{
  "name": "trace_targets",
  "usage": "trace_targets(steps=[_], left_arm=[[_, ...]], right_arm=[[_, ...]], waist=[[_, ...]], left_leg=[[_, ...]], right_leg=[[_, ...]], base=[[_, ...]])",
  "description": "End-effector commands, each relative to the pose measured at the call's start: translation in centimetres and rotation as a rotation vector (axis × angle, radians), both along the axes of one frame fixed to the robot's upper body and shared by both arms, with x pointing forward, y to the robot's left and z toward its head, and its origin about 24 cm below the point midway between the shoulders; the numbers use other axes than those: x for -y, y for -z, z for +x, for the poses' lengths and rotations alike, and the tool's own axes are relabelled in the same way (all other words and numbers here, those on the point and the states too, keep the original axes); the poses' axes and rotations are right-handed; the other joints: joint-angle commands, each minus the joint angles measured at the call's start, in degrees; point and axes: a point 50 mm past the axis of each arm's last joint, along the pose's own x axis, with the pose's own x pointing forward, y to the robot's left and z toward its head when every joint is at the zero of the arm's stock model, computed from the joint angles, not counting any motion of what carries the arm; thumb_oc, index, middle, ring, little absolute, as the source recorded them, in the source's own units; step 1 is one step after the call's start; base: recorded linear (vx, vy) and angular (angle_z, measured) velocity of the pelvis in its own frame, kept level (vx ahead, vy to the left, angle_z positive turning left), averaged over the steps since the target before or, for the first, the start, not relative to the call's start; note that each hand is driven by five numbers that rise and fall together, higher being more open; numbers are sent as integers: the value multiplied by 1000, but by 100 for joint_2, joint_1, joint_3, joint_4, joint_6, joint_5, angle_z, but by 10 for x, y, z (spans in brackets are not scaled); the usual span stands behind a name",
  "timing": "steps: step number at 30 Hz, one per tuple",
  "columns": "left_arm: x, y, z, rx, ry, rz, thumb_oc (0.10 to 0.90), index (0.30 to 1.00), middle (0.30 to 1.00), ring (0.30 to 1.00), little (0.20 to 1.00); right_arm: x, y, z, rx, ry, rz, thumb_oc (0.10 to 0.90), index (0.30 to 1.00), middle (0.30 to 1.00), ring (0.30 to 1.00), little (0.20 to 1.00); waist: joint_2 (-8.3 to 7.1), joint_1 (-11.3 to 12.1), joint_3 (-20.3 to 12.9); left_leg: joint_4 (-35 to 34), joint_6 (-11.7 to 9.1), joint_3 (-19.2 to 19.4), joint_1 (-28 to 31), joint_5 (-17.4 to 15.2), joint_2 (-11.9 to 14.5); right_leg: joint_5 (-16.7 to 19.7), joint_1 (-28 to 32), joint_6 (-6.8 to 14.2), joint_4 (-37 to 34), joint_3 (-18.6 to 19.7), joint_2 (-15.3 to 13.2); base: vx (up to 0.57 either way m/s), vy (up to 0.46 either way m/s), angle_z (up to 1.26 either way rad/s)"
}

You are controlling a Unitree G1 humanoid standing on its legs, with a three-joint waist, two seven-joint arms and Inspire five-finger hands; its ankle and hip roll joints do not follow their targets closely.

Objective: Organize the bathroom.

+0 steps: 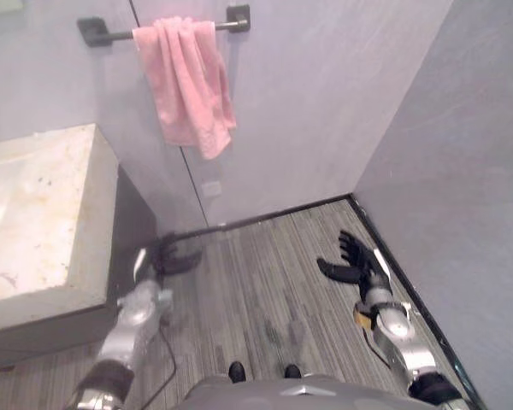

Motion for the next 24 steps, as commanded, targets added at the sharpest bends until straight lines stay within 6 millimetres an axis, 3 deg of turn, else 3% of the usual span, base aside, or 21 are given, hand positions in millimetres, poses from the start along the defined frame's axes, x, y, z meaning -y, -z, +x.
trace_targets(steps=[1,4,8,10,15,16,18,20,22,24], left_arm=[[1,-80,35,427,-32,76,800,900,900,900,900],[14,-100,34,528,-36,131,800,900,900,900,900],[27,-119,30,650,-21,185,800,900,900,900,900],[36,-122,31,667,17,175,800,900,900,900,900],[58,-130,33,716,58,202,800,900,900,900,900],[60,-132,31,725,59,168,800,900,900,900,900],[63,-134,30,744,100,125,800,900,900,900,900],[68,-137,28,771,134,133,800,900,900,900,900],[71,-140,26,767,156,121,800,900,900,900,900],[72,-140,26,756,177,131,800,900,900,900,900]], right_arm=[[3,-77,29,454,-16,-41,800,900,900,900,900],[-12,-101,37,583,-50,-93,800,900,900,900,900],[-12,-133,37,717,-69,-137,800,900,900,900,900],[-9,-143,37,762,-66,-144,800,900,900,900,900],[-17,-172,50,875,-78,-141,800,900,900,900,900],[-16,-184,52,900,-66,-99,800,900,900,900,900],[-17,-189,52,922,-54,-97,800,900,900,900,900],[-18,-193,55,929,-49,-94,800,900,900,900,900],[-23,-200,57,960,-61,-81,800,900,900,900,900],[-26,-204,58,971,-74,-55,800,900,900,900,900]], waist=[[-6,45,12],[69,223,42],[220,356,-15],[244,369,-48],[216,471,-178],[158,506,-280],[103,527,-368],[53,559,-442],[12,673,-531],[-29,716,-556]], left_leg=[[1258,-123,75,-617,125,346],[389,-71,-14,-633,179,148],[-1188,-361,392,-814,1174,283],[-1322,-401,601,-896,1292,314],[-1365,-262,597,-750,1045,209],[-1420,-120,622,-635,805,151],[-1436,-6,666,-529,662,100],[-1436,103,759,-418,519,103],[-1436,217,920,-329,379,180],[-1436,285,845,-241,255,146]], right_leg=[[84,-11,22,247,85,275],[-8,131,47,217,310,455],[-153,589,40,31,479,801],[-257,674,10,80,474,896],[-450,730,-3,327,569,952],[-539,761,97,509,562,882],[-417,723,226,702,530,806],[-265,615,397,1015,323,657],[22,415,691,1714,-352,249],[211,178,829,2366,-540,-30]], base=[[142,-19,-14],[231,14,-14],[356,30,-27],[254,4,-5],[287,36,-21],[325,57,-14],[256,35,-9],[170,7,5],[161,-10,7],[147,-11,-4]])
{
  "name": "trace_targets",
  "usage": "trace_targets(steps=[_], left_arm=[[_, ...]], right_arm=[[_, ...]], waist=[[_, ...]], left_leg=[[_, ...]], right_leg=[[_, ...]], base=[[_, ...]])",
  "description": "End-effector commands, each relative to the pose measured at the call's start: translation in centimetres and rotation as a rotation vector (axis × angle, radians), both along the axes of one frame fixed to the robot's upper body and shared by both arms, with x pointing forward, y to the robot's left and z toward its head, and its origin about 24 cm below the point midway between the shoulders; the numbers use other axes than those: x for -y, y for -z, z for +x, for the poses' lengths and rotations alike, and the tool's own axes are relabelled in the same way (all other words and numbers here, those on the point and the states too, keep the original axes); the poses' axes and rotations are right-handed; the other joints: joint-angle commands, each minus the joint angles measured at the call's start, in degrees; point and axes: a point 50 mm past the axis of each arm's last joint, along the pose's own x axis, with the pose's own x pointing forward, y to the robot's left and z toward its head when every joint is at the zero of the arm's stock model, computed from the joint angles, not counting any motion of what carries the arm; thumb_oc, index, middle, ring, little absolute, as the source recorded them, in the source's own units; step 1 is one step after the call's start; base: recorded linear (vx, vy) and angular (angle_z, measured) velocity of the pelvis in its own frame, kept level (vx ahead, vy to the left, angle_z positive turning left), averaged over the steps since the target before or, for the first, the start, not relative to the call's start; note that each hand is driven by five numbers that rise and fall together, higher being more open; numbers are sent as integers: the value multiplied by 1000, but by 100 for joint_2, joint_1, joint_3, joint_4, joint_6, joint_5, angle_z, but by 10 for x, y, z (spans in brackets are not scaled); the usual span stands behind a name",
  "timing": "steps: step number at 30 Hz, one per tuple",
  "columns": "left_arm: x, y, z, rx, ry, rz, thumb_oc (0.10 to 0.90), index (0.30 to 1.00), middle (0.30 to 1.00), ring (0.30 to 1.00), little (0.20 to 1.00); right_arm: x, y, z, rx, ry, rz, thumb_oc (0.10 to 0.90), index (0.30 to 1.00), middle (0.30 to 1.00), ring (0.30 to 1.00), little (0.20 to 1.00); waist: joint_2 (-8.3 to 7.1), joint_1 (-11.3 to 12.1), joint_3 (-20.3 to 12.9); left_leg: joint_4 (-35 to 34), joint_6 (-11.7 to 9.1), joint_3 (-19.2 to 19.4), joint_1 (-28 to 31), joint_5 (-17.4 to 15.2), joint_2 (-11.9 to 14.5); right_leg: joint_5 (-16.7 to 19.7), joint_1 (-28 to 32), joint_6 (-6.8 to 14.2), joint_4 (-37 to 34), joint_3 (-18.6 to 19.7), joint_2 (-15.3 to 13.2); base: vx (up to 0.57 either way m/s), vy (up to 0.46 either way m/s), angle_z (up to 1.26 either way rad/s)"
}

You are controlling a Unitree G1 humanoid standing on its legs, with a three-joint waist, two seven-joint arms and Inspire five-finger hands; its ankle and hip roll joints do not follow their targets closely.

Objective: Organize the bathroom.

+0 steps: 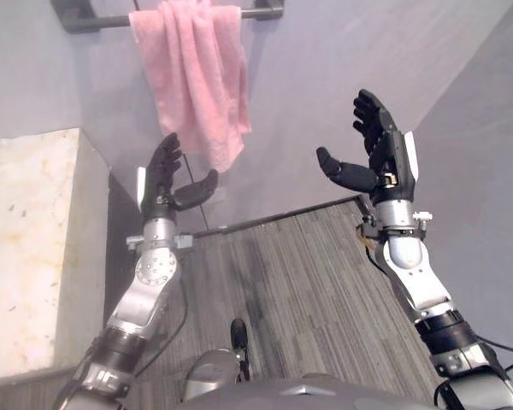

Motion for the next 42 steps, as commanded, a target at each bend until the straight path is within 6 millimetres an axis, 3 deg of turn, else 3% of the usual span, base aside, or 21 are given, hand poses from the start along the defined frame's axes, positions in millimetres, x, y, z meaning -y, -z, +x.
trace_targets(steps=[1,5,6,10,13,15,17,20,22,23,26,29,31,35,37,40,42], left_arm=[[16,-33,-1,191,114,46,800,900,900,900,900],[19,-33,2,172,147,61,800,900,900,900,900],[22,-32,3,166,162,58,800,900,900,900,900],[27,-30,3,182,157,61,800,900,900,900,900],[26,-26,1,180,147,59,800,900,900,900,900],[26,-27,0,190,150,69,800,900,900,900,900],[28,-25,0,187,148,64,800,900,900,900,900],[27,-25,-2,193,152,39,800,900,900,900,900],[29,-28,-3,206,174,32,800,900,900,900,900],[33,-32,-2,214,201,22,800,900,900,900,900],[37,-34,-1,216,238,4,800,900,900,900,900],[45,-33,-4,223,306,-5,800,900,900,900,900],[52,-29,-4,202,374,-6,800,900,900,900,900],[59,-22,-6,150,473,-2,800,900,900,900,900],[62,-23,-10,144,500,30,800,900,900,900,900],[61,-21,-11,128,474,32,800,900,900,900,900],[54,-22,-8,126,422,30,800,900,900,900,900]], right_arm=[[-4,-47,6,226,-45,59,800,900,900,900,900],[-17,-57,17,221,-83,17,800,900,900,900,900],[-22,-63,17,217,-119,11,800,900,900,900,900],[-29,-70,20,187,-193,15,800,900,900,900,900],[-31,-72,25,163,-203,14,800,900,900,900,900],[-26,-74,30,137,-190,43,800,900,900,900,900],[-25,-68,36,100,-169,52,800,900,900,900,900],[-27,-67,40,62,-168,32,800,900,900,900,900],[-27,-67,42,62,-160,-1,800,900,900,900,900],[-22,-66,42,54,-144,2,800,900,900,900,900],[-15,-64,41,59,-108,10,800,900,900,900,900],[-13,-69,42,76,-57,5,800,900,900,900,900],[-6,-74,42,91,-16,-5,800,900,900,900,900],[8,-77,43,107,48,12,800,900,900,900,900],[9,-76,38,130,57,25,800,900,900,900,900],[4,-76,37,144,40,35,800,900,900,900,900],[-9,-79,39,149,-11,41,800,900,900,900,900]], waist=[[-61,150,-985],[-35,259,-968],[-10,215,-903],[-34,-18,-796],[-63,-74,-757],[-98,-122,-803],[-130,-117,-876],[-153,-125,-928],[-221,-120,-857],[-315,-107,-732],[-363,-119,-671],[-253,-115,-743],[-200,-103,-783],[-121,-118,-889],[-64,-123,-835],[-17,-173,-719],[-34,-159,-690]], left_leg=[[-95,-276,24,-318,-260,183],[-95,-418,-306,-201,-246,248],[-95,-550,-405,-75,-249,331],[-95,-570,-610,98,-392,274],[-95,-510,-752,244,-497,213],[-95,-454,-959,293,-560,142],[-95,-443,-1049,302,-565,126],[-95,-484,-949,493,-638,130],[458,-561,-742,375,-760,119],[1169,-728,-551,-3,-730,307],[1129,-814,-524,-107,-726,597],[11,-964,-620,87,-208,1053],[-95,-1091,-747,-103,-59,1208],[-95,-1099,-700,-67,-174,1110],[-95,-946,-650,51,-273,959],[-95,-828,-621,231,-336,864],[-95,-879,-396,355,-417,877]], right_leg=[[1096,-618,258,1346,-641,59],[996,-828,201,665,-1018,-230],[1089,-956,174,-12,-1098,-253],[1318,-1290,167,-935,-647,31],[1367,-1425,130,-872,-452,163],[1301,-1382,12,-969,-112,307],[1267,-1244,-25,-1055,-80,338],[1201,-1091,-128,-1192,48,409],[1168,-1031,-171,-1163,11,336],[1162,-954,-213,-1112,-106,204],[1139,-884,-201,-1115,-257,119],[1035,-731,-159,-1271,-334,116],[952,-599,-109,-1294,-424,40],[922,-508,175,-1156,-668,-300],[1022,-776,245,-388,-787,-655],[1137,-1176,232,234,-708,-677],[1192,-1250,256,-378,-1047,-613]], base=[[103,-19,-5],[92,-139,13],[59,-165,7],[92,-85,41],[155,-77,63],[129,-104,86],[129,-109,53],[140,-68,23],[73,-34,13],[54,-7,18],[120,72,59],[244,242,51],[241,263,19],[222,264,13],[171,233,8],[145,132,-16],[143,-26,-33]])
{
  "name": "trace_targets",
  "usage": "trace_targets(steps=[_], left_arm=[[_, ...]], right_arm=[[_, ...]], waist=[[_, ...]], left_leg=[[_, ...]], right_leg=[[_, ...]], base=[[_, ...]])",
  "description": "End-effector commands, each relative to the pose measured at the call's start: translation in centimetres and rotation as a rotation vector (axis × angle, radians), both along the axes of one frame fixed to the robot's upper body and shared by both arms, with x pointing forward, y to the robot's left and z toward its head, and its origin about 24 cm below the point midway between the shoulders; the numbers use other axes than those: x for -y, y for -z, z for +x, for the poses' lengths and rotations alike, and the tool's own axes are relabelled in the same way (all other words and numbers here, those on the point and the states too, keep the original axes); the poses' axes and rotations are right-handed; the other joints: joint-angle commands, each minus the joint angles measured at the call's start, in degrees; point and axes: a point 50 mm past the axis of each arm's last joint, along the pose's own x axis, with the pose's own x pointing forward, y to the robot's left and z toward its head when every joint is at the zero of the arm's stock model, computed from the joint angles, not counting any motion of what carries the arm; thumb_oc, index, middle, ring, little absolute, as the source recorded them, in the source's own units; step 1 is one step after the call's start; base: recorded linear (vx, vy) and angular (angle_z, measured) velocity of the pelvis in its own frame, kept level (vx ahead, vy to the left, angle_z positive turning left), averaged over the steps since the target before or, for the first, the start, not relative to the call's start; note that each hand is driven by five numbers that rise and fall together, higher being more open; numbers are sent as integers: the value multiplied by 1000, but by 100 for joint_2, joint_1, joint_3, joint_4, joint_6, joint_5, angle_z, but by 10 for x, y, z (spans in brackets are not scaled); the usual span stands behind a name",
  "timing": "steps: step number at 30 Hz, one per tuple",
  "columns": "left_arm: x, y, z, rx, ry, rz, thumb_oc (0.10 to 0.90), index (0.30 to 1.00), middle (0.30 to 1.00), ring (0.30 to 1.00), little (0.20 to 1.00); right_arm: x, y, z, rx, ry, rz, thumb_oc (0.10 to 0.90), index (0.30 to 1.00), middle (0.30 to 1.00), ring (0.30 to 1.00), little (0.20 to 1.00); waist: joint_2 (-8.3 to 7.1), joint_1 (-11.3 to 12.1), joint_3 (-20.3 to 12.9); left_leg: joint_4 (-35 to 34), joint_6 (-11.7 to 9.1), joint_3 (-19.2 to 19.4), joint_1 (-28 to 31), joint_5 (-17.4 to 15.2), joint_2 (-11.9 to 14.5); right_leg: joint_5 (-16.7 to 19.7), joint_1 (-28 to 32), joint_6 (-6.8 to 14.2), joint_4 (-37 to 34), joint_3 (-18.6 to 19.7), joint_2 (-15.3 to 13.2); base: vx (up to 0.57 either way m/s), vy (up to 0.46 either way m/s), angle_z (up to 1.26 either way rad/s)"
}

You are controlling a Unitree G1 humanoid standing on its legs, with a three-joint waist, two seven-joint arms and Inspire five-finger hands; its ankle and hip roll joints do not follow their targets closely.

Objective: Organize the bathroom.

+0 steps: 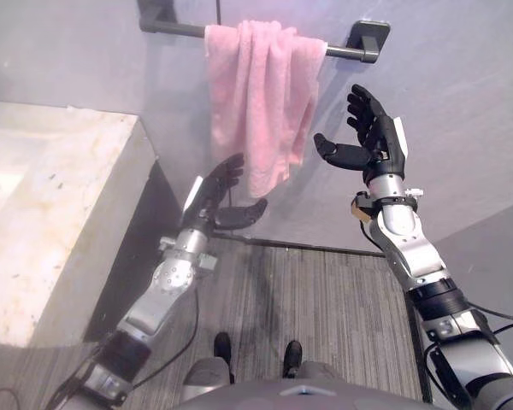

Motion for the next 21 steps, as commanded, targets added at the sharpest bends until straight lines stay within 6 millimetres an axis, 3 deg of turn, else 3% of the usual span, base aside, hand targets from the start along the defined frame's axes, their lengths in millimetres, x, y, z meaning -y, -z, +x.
trace_targets(steps=[1,4,8,12,16,17,19,20,21], left_arm=[[7,-46,3,230,16,-81,800,900,900,900,900],[8,-50,8,244,-11,-79,800,900,900,900,900],[10,-47,6,233,-3,-96,800,900,900,900,900],[2,-37,-3,200,-24,-116,800,900,900,900,900],[-4,-31,-6,171,-31,-109,800,900,900,900,900],[-5,-31,-7,174,-25,-91,800,900,900,900,900],[-6,-31,-8,181,-22,-71,800,900,900,900,900],[-7,-31,-8,185,-22,-64,800,900,900,900,900],[-7,-32,-7,192,-17,-59,800,900,900,900,900]], right_arm=[[-16,-75,5,325,-59,5,800,900,900,900,900],[-30,-83,13,314,-105,1,800,900,900,900,900],[-24,-81,19,250,-148,-39,800,900,900,900,900],[-16,-75,22,164,-186,-73,800,900,900,900,900],[-12,-70,24,141,-182,-52,800,900,900,900,900],[-11,-67,22,146,-173,-52,800,900,900,900,900],[-12,-64,22,148,-176,-46,800,900,900,900,900],[-11,-64,22,147,-174,-40,800,900,900,900,900],[-10,-66,25,146,-170,-37,800,900,900,900,900]], waist=[[-29,94,-526],[-46,91,-584],[-92,179,-687],[-146,319,-764],[-178,401,-715],[-216,478,-635],[-196,537,-536],[-156,541,-460],[-133,478,-416]], left_leg=[[-134,-364,149,79,-36,389],[-134,-304,135,82,-57,406],[-134,-323,114,26,-20,406],[-134,-308,171,104,-144,296],[-134,-210,204,160,-224,163],[-88,-112,167,132,-243,60],[-8,-28,148,104,-252,17],[45,18,124,123,-288,13],[19,49,66,213,-340,-16]], right_leg=[[163,79,665,-236,-464,-435],[138,151,601,-523,-88,-212],[77,334,548,-672,-250,-159],[97,529,585,-758,-502,-302],[233,509,651,-439,-530,-574],[529,427,702,16,-592,-849],[737,301,714,654,-647,-1063],[701,165,673,1022,-578,-1020],[408,-37,590,1138,-381,-643]], base=[[120,-81,-67],[102,-38,-59],[145,37,7],[186,160,3],[120,121,5],[95,71,16],[99,95,23],[164,111,18],[134,67,6]])
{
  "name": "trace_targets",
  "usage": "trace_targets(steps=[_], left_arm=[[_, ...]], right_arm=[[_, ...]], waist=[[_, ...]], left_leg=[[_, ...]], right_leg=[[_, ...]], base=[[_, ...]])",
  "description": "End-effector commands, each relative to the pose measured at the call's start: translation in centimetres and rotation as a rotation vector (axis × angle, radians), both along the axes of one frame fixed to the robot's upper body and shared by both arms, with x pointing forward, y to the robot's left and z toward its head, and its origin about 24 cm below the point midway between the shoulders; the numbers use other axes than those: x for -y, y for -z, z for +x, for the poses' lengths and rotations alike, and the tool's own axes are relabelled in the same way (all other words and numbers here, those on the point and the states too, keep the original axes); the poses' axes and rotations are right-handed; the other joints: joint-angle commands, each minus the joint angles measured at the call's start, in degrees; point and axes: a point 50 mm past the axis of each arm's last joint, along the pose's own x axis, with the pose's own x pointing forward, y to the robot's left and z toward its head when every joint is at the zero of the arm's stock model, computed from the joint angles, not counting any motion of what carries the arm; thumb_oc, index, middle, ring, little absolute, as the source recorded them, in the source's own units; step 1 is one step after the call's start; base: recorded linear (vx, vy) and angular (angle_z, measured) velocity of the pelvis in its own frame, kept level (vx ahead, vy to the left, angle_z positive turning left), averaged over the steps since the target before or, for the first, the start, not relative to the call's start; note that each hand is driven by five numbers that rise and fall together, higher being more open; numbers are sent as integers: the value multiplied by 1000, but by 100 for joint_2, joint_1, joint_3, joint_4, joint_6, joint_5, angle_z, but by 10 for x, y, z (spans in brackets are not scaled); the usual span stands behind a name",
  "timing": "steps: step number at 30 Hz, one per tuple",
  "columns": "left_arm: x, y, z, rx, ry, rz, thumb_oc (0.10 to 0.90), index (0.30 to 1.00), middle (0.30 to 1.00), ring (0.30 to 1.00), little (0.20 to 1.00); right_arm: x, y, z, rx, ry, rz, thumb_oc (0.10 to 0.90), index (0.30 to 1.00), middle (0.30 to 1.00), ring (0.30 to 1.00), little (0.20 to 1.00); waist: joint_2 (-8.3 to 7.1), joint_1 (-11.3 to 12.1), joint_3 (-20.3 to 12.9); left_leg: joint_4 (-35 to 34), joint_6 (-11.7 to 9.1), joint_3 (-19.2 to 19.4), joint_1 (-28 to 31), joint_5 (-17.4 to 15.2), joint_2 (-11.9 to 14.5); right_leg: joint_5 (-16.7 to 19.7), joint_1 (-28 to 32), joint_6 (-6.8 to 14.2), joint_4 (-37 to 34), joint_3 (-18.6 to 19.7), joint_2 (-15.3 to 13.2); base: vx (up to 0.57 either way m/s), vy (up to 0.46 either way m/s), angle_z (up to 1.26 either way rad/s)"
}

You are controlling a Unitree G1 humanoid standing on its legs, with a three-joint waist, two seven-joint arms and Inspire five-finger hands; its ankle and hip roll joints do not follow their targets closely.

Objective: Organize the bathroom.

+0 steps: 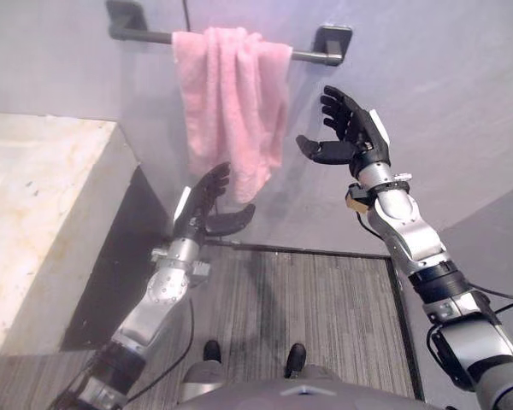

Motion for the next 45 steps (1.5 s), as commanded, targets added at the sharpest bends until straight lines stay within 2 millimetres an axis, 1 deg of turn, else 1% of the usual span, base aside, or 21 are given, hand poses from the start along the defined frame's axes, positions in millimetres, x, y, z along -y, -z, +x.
trace_targets(steps=[1,2,3,4,5,6,7,8,9,10,12,13,14,15,16,18,22,29,33,39,45], left_arm=[[9,-44,2,244,79,-35,800,900,900,900,900],[10,-45,4,248,76,-39,800,900,900,900,900],[11,-46,4,250,74,-41,800,900,900,900,900],[11,-47,5,251,70,-44,800,900,900,900,900],[12,-48,6,252,73,-46,800,900,900,900,900],[12,-48,6,252,73,-46,800,900,900,900,900],[12,-49,7,253,84,-44,800,900,900,900,900],[13,-49,7,260,102,-33,800,900,900,900,900],[12,-45,7,247,111,-32,800,900,900,900,900],[15,-43,5,227,122,-65,800,900,900,900,900],[18,-43,5,230,134,-71,800,900,900,900,900],[20,-43,4,228,140,-74,800,900,900,900,900],[18,-42,2,229,136,-83,800,900,900,900,900],[18,-42,2,232,136,-85,800,900,900,900,900],[17,-43,2,239,135,-87,800,900,900,900,900],[16,-43,2,237,117,-97,800,900,900,900,900],[16,-42,3,227,122,-98,800,900,900,900,900],[18,-37,1,210,111,-99,800,900,900,900,900],[17,-36,-3,206,104,-101,800,900,900,900,900],[19,-35,-4,210,104,-105,800,900,900,900,900],[21,-36,-4,217,99,-112,800,900,900,900,900]], right_arm=[[1,-60,7,248,-14,32,800,900,900,900,900],[0,-63,8,252,-13,36,800,900,900,900,900],[0,-65,8,254,-12,42,800,900,900,900,900],[0,-67,8,256,-17,48,800,900,900,900,900],[0,-68,7,260,-9,52,800,900,900,900,900],[0,-68,7,260,-9,52,800,900,900,900,900],[1,-67,6,260,5,48,800,900,900,900,900],[6,-66,5,259,21,46,800,900,900,900,900],[18,-68,7,261,52,29,800,900,900,900,900],[27,-73,8,270,85,26,800,900,900,900,900],[30,-75,8,272,97,37,800,900,900,900,900],[30,-76,8,274,104,37,800,900,900,900,900],[26,-78,10,273,83,23,800,900,900,900,900],[25,-78,10,272,81,23,800,900,900,900,900],[23,-79,10,273,74,21,800,900,900,900,900],[20,-80,9,282,54,18,800,900,900,900,900],[22,-81,8,260,40,22,800,900,900,900,900],[17,-74,6,238,21,23,800,900,900,900,900],[7,-68,3,223,-34,2,800,900,900,900,900],[-10,-73,-3,229,-101,12,800,900,900,900,900],[-21,-77,-7,224,-143,21,800,900,900,900,900]], waist=[[5,186,-409],[-4,97,-415],[-27,64,-431],[-81,9,-437],[-128,-75,-409],[-128,-75,-409],[-153,-133,-372],[-213,-218,-364],[-215,-228,-410],[-242,-190,-373],[-287,-143,-339],[-311,-92,-311],[-301,-81,-354],[-295,-75,-366],[-266,-77,-396],[-231,-79,-469],[-141,-191,-651],[-61,-281,-777],[-49,-298,-797],[-61,-311,-803],[-67,-311,-796]], left_leg=[[145,271,-98,2,-261,-202],[90,270,-177,60,-248,-251],[58,267,-208,93,-249,-295],[42,263,-220,162,-293,-388],[121,295,-277,237,-385,-495],[121,295,-277,237,-385,-495],[238,374,-385,255,-484,-573],[375,430,-509,289,-592,-675],[635,304,-488,255,-529,-674],[1624,-2,-448,-112,-120,-553],[2033,-155,-472,-450,145,-465],[2125,-250,-512,-709,196,-321],[1492,-189,-443,-665,10,-117],[1323,-174,-413,-607,1,-91],[895,-155,-351,-505,39,22],[604,-113,-510,-377,7,-24],[52,-161,-332,-66,25,53],[-9,-111,-291,-2,-122,5],[-9,-63,-250,14,-169,-25],[-9,-18,-185,14,-191,-39],[-9,12,-170,16,-218,-62]], right_leg=[[120,-152,358,1309,105,-418],[-147,-290,275,1043,225,12],[-245,-329,244,810,171,194],[-233,-401,236,410,130,386],[-130,-535,247,202,268,526],[-130,-535,247,202,268,526],[-113,-603,222,223,430,610],[-57,-639,165,115,689,760],[-86,-470,61,11,639,808],[-161,-61,-110,-274,679,815],[-167,112,-162,-402,704,763],[-181,268,-159,-517,733,747],[-200,345,-96,-642,794,742],[-201,360,-85,-665,810,739],[-218,374,-78,-705,838,754],[-236,346,-83,-743,927,758],[-306,281,-38,-745,862,733],[-344,256,-6,-745,839,703],[-355,255,5,-745,887,708],[-370,252,3,-745,946,729],[-380,270,8,-745,973,724]], base=[[168,28,17],[130,-10,24],[196,-32,34],[194,-60,25],[143,-49,17],[140,-35,10],[158,-50,18],[234,-75,67],[211,-95,111],[108,-56,125],[25,-27,79],[62,37,27],[74,58,-8],[82,102,-29],[61,80,-43],[63,108,-48],[74,105,-30],[28,59,-2],[5,40,-5],[-5,12,0],[-15,36,1]])
